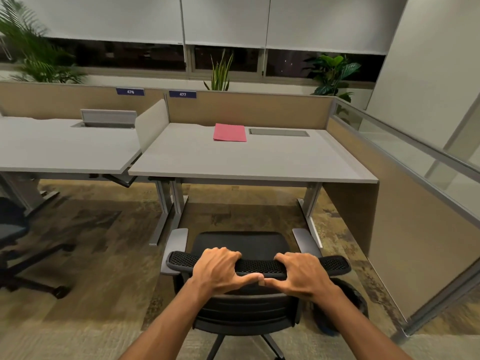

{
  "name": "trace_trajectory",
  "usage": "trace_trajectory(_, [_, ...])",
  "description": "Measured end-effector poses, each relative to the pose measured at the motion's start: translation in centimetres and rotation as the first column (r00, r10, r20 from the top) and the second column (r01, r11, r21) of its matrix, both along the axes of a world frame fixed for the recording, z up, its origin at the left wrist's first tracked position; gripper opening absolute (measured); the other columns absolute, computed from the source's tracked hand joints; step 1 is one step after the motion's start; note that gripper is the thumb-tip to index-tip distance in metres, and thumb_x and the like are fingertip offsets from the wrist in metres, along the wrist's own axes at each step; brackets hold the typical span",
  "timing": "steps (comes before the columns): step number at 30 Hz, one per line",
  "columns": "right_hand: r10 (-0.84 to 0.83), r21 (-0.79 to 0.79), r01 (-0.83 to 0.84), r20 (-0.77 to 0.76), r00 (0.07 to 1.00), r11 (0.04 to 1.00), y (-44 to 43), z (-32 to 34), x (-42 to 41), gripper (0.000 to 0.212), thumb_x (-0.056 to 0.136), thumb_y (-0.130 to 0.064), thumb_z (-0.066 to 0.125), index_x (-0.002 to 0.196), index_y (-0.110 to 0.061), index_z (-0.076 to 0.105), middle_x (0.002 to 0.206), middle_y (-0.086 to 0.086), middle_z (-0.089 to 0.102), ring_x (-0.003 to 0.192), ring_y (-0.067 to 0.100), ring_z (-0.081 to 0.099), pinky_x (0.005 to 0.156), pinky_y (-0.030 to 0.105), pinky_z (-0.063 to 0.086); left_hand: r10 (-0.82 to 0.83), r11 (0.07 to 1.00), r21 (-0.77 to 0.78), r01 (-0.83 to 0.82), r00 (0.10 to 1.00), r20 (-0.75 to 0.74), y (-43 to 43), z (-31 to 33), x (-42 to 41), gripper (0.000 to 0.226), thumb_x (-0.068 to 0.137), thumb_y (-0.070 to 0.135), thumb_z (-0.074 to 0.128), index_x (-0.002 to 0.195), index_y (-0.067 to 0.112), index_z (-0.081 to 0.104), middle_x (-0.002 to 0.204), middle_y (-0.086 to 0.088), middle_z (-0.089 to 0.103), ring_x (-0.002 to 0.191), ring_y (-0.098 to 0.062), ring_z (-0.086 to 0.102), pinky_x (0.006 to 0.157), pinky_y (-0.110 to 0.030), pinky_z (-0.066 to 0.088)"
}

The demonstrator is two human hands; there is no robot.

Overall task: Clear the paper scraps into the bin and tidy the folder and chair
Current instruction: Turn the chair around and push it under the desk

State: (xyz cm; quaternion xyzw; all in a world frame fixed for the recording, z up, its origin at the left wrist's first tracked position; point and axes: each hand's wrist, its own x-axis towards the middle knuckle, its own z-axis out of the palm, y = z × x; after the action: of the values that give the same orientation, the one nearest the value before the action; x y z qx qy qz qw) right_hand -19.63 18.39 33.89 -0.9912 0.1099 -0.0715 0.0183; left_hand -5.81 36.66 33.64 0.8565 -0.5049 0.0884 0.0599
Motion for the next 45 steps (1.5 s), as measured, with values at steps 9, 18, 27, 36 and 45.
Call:
trace_trajectory(9, [-0.026,0.011,0.026,-0.052,0.998,1.000,0.5,0.4,4.7,0.093,0.055,-0.101,0.014,0.096,-0.029,0.055,0.089,-0.005,0.063,0.076,0.014,0.054,0.070,0.031,0.036,-0.002,1.000,0.016,0.002,0.999,-0.041,-0.1,0.0,5.5,0.085,0.059,0.101,0.017,0.067,0.023,0.051,0.061,0.004,0.055,0.056,-0.018,0.051,0.060,-0.035,0.041])
trace_trajectory(18, [-0.062,0.013,0.062,-0.027,0.998,0.998,-0.8,0.6,9.0,0.096,0.052,-0.103,0.013,0.097,-0.030,0.056,0.090,-0.006,0.064,0.083,0.015,0.059,0.076,0.034,0.042,-0.053,0.997,0.045,0.055,0.997,-0.053,-1.8,0.7,10.0,0.082,0.062,0.100,0.017,0.065,0.023,0.046,0.062,0.002,0.054,0.055,-0.019,0.049,0.057,-0.033,0.035])
trace_trajectory(27, [-0.047,0.016,0.047,-0.001,0.999,0.999,-3.7,0.5,12.9,0.095,0.054,-0.102,0.012,0.096,-0.029,0.057,0.089,-0.006,0.065,0.081,0.015,0.059,0.074,0.034,0.041,-0.050,0.996,0.070,0.054,0.997,-0.064,-4.7,0.7,14.0,0.090,0.064,0.099,0.016,0.075,0.020,0.057,0.068,0.000,0.061,0.060,-0.018,0.056,0.064,-0.037,0.048])
trace_trajectory(36, [-0.043,0.031,0.043,-0.010,0.999,0.999,-7.5,0.5,17.6,0.100,0.055,-0.102,0.010,0.101,-0.027,0.058,0.092,-0.004,0.066,0.084,0.015,0.060,0.084,0.037,0.046,-0.039,0.996,0.073,0.042,0.998,-0.050,-8.5,0.2,19.0,0.084,0.066,0.097,0.021,0.073,0.022,0.057,0.065,0.001,0.059,0.057,-0.017,0.053,0.059,-0.033,0.043])
trace_trajectory(45, [-0.036,0.032,0.036,-0.006,0.999,0.999,-11.8,0.3,22.7,0.098,0.055,-0.101,0.009,0.096,-0.026,0.057,0.090,-0.002,0.065,0.082,0.017,0.059,0.084,0.038,0.048,-0.017,0.998,0.057,0.019,0.999,-0.039,-12.8,-0.2,24.5,0.080,0.066,0.097,0.019,0.073,0.025,0.053,0.064,0.005,0.055,0.055,-0.013,0.050,0.057,-0.028,0.040])
